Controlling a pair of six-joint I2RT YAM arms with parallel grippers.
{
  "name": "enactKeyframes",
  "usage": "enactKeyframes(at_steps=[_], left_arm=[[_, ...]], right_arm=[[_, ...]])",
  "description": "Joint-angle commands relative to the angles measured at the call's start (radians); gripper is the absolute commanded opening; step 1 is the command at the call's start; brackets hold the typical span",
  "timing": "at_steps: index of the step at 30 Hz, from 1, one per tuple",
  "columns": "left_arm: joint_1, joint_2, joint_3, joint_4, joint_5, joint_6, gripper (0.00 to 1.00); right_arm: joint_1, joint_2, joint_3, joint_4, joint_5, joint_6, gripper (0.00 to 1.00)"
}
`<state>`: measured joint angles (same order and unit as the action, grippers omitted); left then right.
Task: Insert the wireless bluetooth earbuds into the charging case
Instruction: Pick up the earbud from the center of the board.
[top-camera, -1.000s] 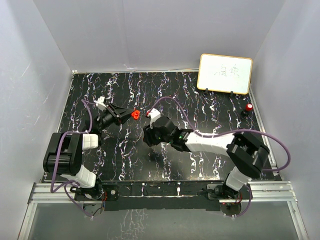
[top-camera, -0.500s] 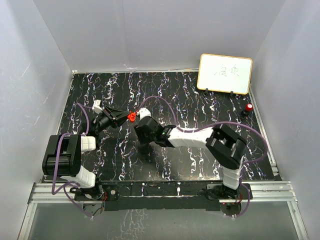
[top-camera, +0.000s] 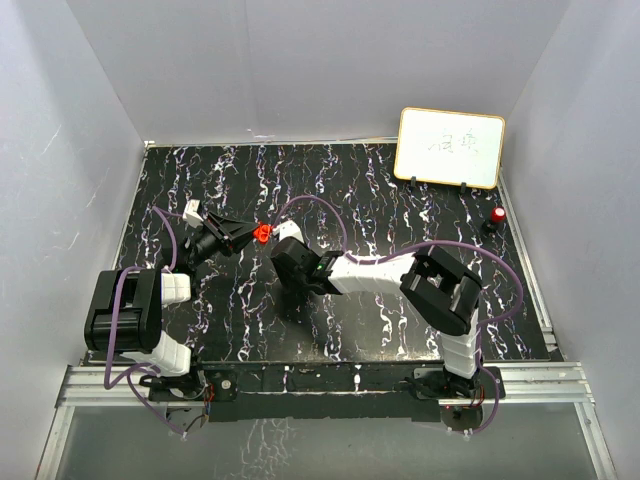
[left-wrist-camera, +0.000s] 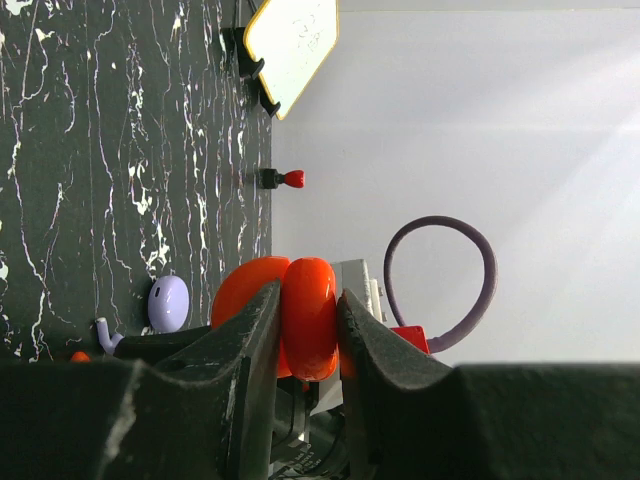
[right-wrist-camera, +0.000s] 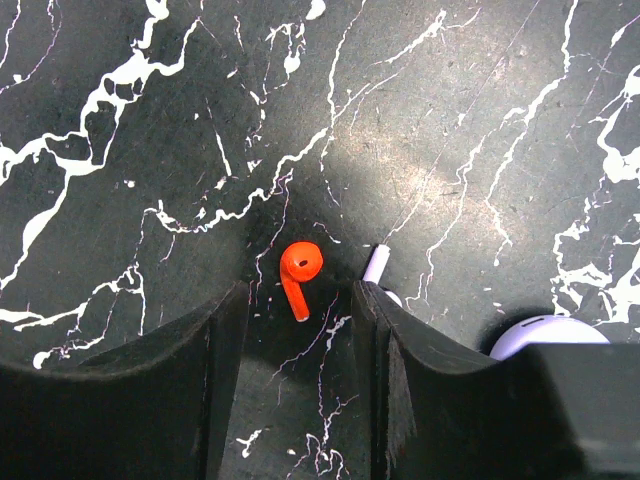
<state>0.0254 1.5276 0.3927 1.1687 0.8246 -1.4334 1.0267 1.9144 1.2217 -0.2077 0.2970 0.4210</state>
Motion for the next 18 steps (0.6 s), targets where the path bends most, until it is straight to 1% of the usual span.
enactKeyframes(at_steps=[1, 11, 13, 18], left_arm=[[0.011, -0.018, -0.002, 0.030, 0.025, -0.006, 0.00], [0.012, -0.001, 0.005, 0.031, 0.032, -0.010, 0.00], [0.012, 0.000, 0.006, 0.060, 0.034, -0.013, 0.00], [0.014, 0.003, 0.006, 0.062, 0.035, -0.013, 0.00]], right_arm=[[0.006, 0.012, 0.057, 0.016, 0.034, 0.005, 0.43], [0.005, 0.033, 0.083, 0.015, 0.025, 0.010, 0.41], [0.005, 0.038, 0.087, 0.014, 0.017, 0.012, 0.41], [0.006, 0.041, 0.091, 0.015, 0.006, 0.019, 0.40]])
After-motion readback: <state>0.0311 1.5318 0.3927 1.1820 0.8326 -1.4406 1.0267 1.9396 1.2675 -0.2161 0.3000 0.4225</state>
